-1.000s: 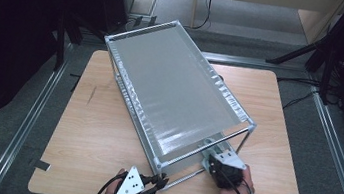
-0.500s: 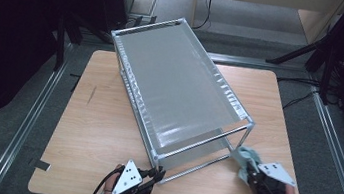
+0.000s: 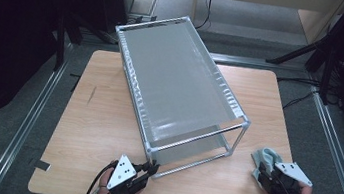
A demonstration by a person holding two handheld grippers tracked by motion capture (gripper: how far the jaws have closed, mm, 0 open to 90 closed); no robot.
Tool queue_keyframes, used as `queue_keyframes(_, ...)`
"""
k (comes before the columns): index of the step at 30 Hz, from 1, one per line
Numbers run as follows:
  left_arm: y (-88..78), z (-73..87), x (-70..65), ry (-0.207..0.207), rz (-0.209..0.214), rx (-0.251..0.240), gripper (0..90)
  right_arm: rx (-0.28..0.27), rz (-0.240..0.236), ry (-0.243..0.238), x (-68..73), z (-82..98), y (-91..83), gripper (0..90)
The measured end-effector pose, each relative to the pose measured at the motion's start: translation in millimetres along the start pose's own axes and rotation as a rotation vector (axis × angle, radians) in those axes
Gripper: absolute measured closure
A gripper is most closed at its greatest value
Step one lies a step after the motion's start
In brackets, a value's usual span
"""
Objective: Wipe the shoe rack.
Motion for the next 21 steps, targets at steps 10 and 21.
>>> queue_keyframes(10, -2.1, 0.2, 7.4, -0.010, -0.015, -0.004, 79.2, -0.162, -0.264, -0.042, 65.9, -42.7, -21.1, 44.6)
queue_keyframes(21, -2.0, 2.2, 4.9, -0.020, -0.003, -0.012, 79.7, -0.175, -0.207, 0.019, 84.0, -61.1, 16.2, 80.7)
Point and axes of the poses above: each handheld gripper's, and its own axes: y roughly forward along the jaws, z roughly out of its underside, x roughly to its left, the point moved 3 cm from there along y, roughly forward along the jaws
